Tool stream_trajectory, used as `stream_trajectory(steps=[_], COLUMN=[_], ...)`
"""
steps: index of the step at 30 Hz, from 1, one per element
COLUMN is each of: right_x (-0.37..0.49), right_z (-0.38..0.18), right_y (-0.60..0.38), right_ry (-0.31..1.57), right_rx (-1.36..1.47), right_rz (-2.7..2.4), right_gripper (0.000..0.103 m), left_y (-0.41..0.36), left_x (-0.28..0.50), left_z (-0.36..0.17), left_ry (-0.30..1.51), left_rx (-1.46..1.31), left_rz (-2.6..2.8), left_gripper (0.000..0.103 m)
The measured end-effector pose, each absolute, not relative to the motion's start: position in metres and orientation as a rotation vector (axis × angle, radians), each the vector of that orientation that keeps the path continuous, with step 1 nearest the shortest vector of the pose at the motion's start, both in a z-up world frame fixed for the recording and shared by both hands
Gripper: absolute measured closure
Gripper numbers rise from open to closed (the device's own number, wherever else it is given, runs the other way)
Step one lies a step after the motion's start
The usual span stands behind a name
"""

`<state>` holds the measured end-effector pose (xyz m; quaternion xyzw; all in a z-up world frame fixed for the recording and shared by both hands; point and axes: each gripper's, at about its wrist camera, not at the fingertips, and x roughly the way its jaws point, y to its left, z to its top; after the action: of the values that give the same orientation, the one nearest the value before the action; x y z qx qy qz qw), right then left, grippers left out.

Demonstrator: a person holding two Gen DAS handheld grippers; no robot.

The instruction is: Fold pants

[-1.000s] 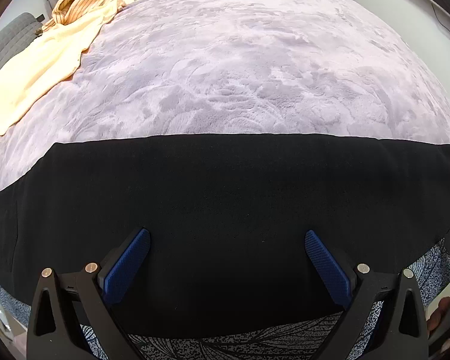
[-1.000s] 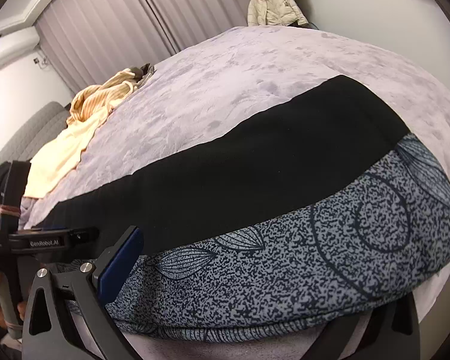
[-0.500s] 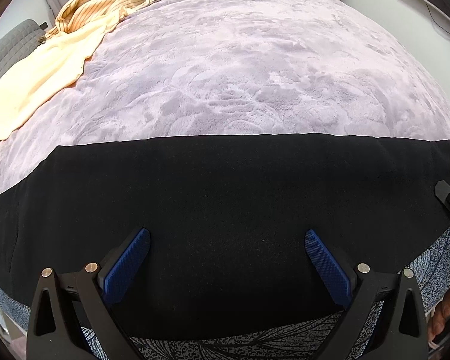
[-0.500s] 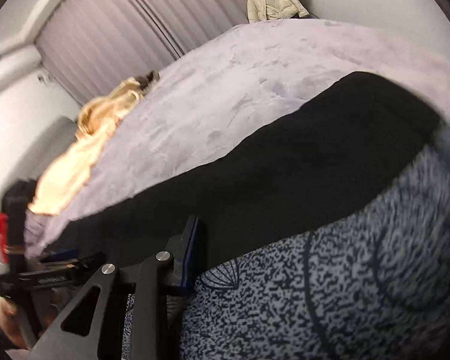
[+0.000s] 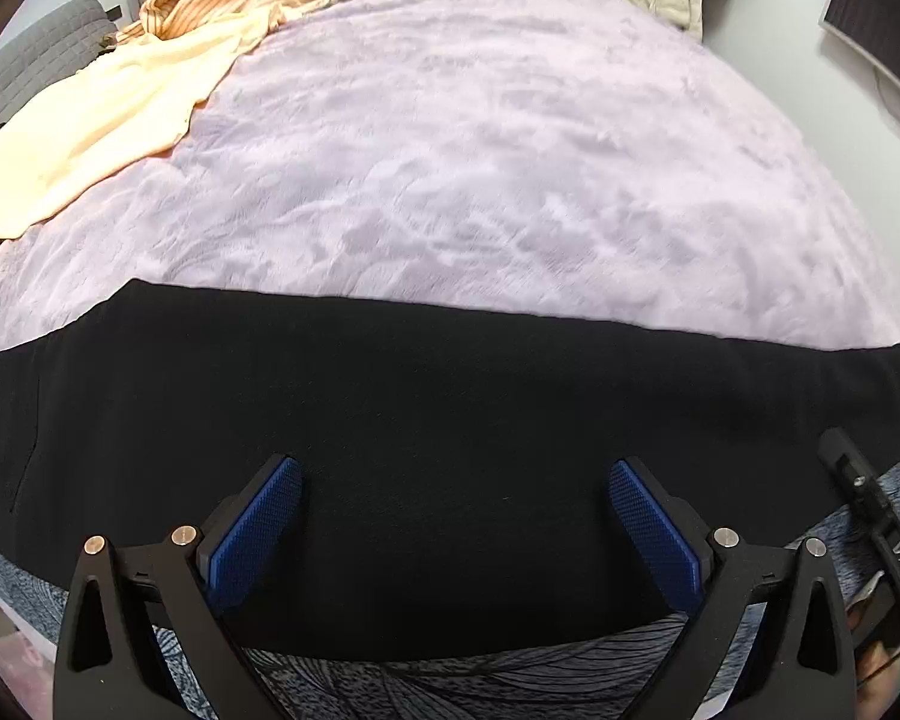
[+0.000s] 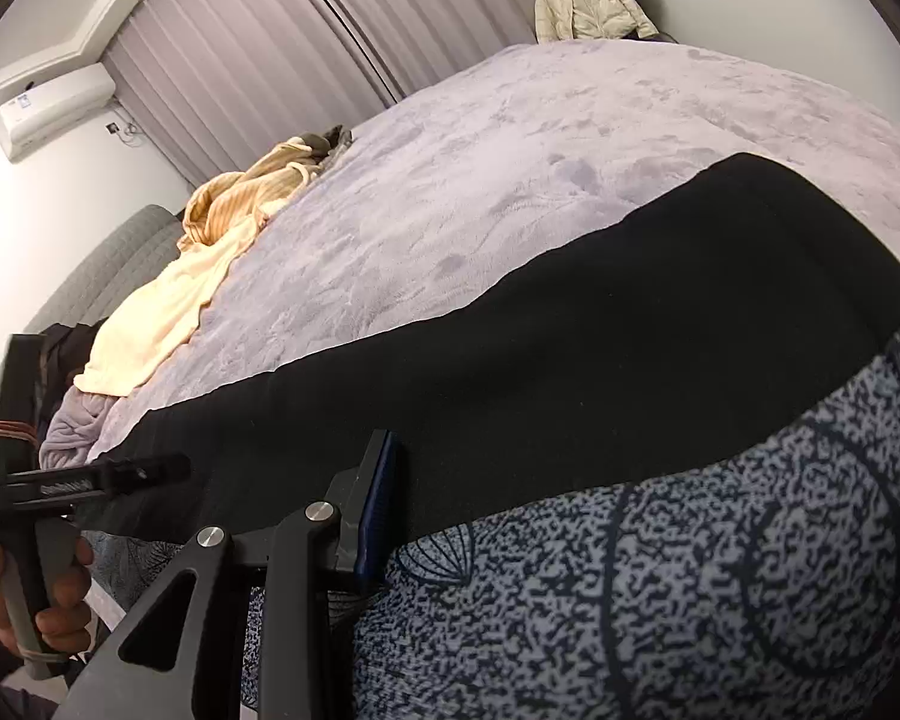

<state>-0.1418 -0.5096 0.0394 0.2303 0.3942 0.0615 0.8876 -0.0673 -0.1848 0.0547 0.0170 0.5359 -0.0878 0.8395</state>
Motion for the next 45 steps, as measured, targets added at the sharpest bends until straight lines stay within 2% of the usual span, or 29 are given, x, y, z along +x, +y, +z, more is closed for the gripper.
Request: stream_trajectory(steps=[3,5,9,12,14,17,19,23,24,25,27,28,33,38,40,45], right_x=[-0.139,-0.138,-0.137,-0.133,-0.13,-0.129,-0.133,-0.133,-0.131,-0.13,-0.134,-0.137,-0.138,-0.139,-0.144,-0.15], right_z=[0.044,0.044,0.043,0.044,0.045,0.049,0.052,0.05,0.053,0.056,0.065,0.069,0.053,0.084,0.106,0.146], right_y=[-0.505,-0.502,-0.5,-0.496,-0.489,-0.473,-0.474,-0.485,-0.483,-0.478,-0.471,-0.471,-0.489,-0.461,-0.44,-0.369], right_ry=[0.843,0.851,0.855,0.874,0.884,0.899,0.878,0.855,0.872,0.883,0.891,0.885,0.91,0.854,0.802,0.7], right_rx=[0.444,0.435,0.438,0.429,0.406,0.312,0.329,0.443,0.431,0.403,0.319,0.3,0.406,0.275,0.172,-0.085], right_rz=[0.101,0.088,0.082,0.08,0.084,0.07,0.07,0.057,0.044,0.029,-0.014,-0.021,-0.034,-0.097,-0.111,-0.096], right_gripper=[0.067,0.067,0.062,0.052,0.037,0.029,0.025,0.025,0.027,0.042,0.061,0.064,0.065,0.085,0.086,0.088], left_y=[-0.199,-0.207,-0.215,-0.234,-0.236,-0.23,-0.222,-0.232,-0.235,-0.235,-0.23,-0.226,-0.225,-0.219,-0.192,-0.092], left_x=[-0.069,-0.061,-0.053,-0.037,-0.028,-0.047,-0.061,-0.063,-0.065,-0.069,-0.079,-0.087,-0.107,-0.102,-0.098,-0.08], left_z=[0.051,0.03,0.056,0.055,0.029,0.039,0.046,0.018,0.019,0.023,0.032,0.035,0.028,0.035,0.05,0.076], left_ry=[1.094,1.146,1.097,1.114,1.184,1.173,1.166,1.15,1.141,1.149,1.192,1.203,1.154,1.162,1.176,1.069], left_rx=[0.124,0.167,0.111,0.165,0.174,0.168,0.098,0.171,0.186,0.193,0.174,0.16,0.215,0.192,0.062,-0.111], left_rz=[-0.168,-0.166,-0.227,-0.195,-0.168,-0.196,-0.244,-0.197,-0.188,-0.179,-0.19,-0.207,-0.237,-0.295,-0.348,-0.228], left_gripper=[0.0,0.0,0.0,0.0,0.0,0.0,0.0,0.0,0.0,0.0,0.0,0.0,0.0,0.0,0.0,0.0])
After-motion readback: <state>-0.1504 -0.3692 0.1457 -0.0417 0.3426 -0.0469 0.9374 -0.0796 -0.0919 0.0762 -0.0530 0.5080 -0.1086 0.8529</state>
